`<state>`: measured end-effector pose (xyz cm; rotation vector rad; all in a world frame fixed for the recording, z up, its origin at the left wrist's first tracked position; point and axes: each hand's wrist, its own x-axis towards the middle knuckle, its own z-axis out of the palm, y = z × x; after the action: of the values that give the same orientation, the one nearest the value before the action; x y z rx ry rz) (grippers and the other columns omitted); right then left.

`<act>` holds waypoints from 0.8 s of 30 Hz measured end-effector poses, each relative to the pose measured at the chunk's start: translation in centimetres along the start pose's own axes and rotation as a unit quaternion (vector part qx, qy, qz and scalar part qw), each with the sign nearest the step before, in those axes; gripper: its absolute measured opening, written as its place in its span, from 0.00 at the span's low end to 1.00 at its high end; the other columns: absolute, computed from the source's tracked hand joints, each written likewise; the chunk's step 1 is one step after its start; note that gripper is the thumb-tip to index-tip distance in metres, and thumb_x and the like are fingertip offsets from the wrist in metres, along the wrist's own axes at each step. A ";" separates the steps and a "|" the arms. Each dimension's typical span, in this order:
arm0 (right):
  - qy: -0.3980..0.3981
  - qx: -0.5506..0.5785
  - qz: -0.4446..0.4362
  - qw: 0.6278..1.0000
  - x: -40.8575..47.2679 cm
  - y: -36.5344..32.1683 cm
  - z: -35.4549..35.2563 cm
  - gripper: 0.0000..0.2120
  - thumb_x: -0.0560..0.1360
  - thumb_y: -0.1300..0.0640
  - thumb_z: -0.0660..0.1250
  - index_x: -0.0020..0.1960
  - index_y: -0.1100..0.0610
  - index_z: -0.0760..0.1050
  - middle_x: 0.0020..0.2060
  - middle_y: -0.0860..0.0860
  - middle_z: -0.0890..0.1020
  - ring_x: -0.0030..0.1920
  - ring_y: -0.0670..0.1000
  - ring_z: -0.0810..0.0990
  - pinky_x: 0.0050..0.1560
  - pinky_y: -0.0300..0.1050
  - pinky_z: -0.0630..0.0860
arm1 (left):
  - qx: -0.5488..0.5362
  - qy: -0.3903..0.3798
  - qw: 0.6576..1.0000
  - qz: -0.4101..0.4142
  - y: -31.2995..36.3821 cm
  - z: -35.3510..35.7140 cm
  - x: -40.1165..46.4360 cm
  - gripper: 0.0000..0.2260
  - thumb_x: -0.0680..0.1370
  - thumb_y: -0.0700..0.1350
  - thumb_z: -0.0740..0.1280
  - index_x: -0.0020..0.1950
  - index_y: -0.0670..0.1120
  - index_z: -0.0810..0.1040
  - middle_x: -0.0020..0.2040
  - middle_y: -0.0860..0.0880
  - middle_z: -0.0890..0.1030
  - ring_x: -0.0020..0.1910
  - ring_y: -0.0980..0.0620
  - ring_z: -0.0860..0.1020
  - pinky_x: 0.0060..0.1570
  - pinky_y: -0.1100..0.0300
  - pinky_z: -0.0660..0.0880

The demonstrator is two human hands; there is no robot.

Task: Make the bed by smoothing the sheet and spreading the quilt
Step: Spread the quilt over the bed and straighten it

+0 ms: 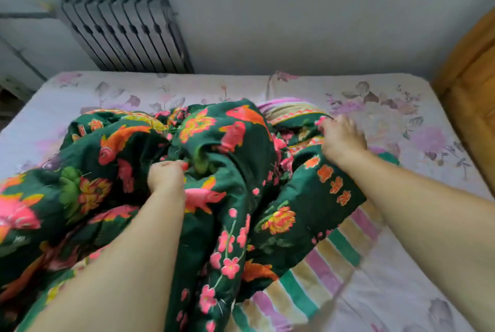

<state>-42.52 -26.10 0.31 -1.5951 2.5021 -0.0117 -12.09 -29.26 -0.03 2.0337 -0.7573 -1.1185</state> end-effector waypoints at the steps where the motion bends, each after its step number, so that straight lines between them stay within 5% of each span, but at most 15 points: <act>1: -0.024 0.002 0.002 1.000 -0.6 -0.1 1.0 0.18 0.76 0.63 0.57 0.65 0.56 0.70 0.63 0.60 0.69 0.65 0.62 0.68 0.63 0.54 0.68 | 0.058 0.002 0.998 0.023 -0.8 0.8 0.0 0.15 0.76 0.45 0.68 0.61 0.40 0.77 0.57 0.42 0.80 0.45 0.47 0.77 0.50 0.58 0.74; 5: -0.113 0.005 -0.007 0.994 -2.8 -0.9 4.5 0.20 0.75 0.63 0.61 0.66 0.53 0.70 0.64 0.57 0.69 0.67 0.60 0.68 0.64 0.52 0.68 | 0.188 -0.046 0.978 0.081 -4.3 2.6 -0.8 0.21 0.73 0.52 0.70 0.63 0.47 0.75 0.64 0.47 0.77 0.63 0.45 0.74 0.67 0.50 0.67; 7: -0.151 0.016 -0.008 0.988 -3.8 -1.2 6.0 0.19 0.76 0.63 0.61 0.66 0.52 0.69 0.65 0.56 0.68 0.66 0.59 0.68 0.64 0.53 0.70 | 0.307 -0.044 0.938 0.155 -5.1 2.9 -1.7 0.27 0.72 0.58 0.69 0.68 0.49 0.72 0.67 0.47 0.75 0.68 0.45 0.69 0.72 0.45 0.58; 10: -0.191 0.031 -0.021 0.981 -5.4 -1.8 8.3 0.18 0.77 0.62 0.61 0.66 0.52 0.68 0.64 0.55 0.69 0.63 0.59 0.70 0.60 0.53 0.73 | 0.426 -0.054 0.872 0.235 -6.1 3.1 -2.6 0.37 0.70 0.65 0.67 0.74 0.50 0.63 0.72 0.49 0.68 0.75 0.47 0.58 0.71 0.37 0.48; 14: -0.248 0.089 -0.001 0.965 -7.5 -3.1 11.3 0.21 0.77 0.60 0.63 0.69 0.52 0.65 0.61 0.56 0.75 0.59 0.58 0.75 0.56 0.51 0.75 | 0.557 -0.125 0.788 0.231 -7.7 3.0 -3.1 0.54 0.63 0.67 0.72 0.77 0.54 0.43 0.78 0.49 0.47 0.77 0.45 0.42 0.66 0.29 0.51; 18: -0.334 0.156 0.048 0.928 -8.6 -4.8 14.4 0.37 0.78 0.57 0.62 0.77 0.45 0.43 0.50 0.57 0.79 0.44 0.56 0.78 0.42 0.47 0.74 | 0.540 -0.136 0.811 0.178 -9.4 3.3 -1.2 0.50 0.68 0.58 0.74 0.77 0.54 0.42 0.78 0.47 0.47 0.77 0.44 0.43 0.65 0.28 0.56; 21: -0.355 0.078 0.000 0.932 -8.2 -5.8 16.4 0.47 0.75 0.68 0.59 0.75 0.41 0.31 0.37 0.55 0.75 0.33 0.53 0.72 0.32 0.47 0.69 | 0.515 -0.134 0.831 0.166 -10.9 3.6 0.5 0.42 0.71 0.54 0.73 0.76 0.51 0.51 0.76 0.47 0.54 0.77 0.43 0.48 0.65 0.29 0.58; 24: -0.352 0.029 -0.023 0.935 -6.9 -6.5 18.5 0.49 0.72 0.73 0.57 0.75 0.41 0.31 0.44 0.58 0.77 0.38 0.55 0.75 0.38 0.50 0.71 | 0.481 -0.138 0.846 0.187 -12.9 3.9 2.6 0.31 0.71 0.53 0.73 0.69 0.47 0.64 0.69 0.44 0.67 0.72 0.41 0.60 0.64 0.34 0.65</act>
<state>-31.02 -21.03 -16.32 -1.3178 1.8840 0.4014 -12.25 -24.68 -12.97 2.3081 -2.0932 -0.8659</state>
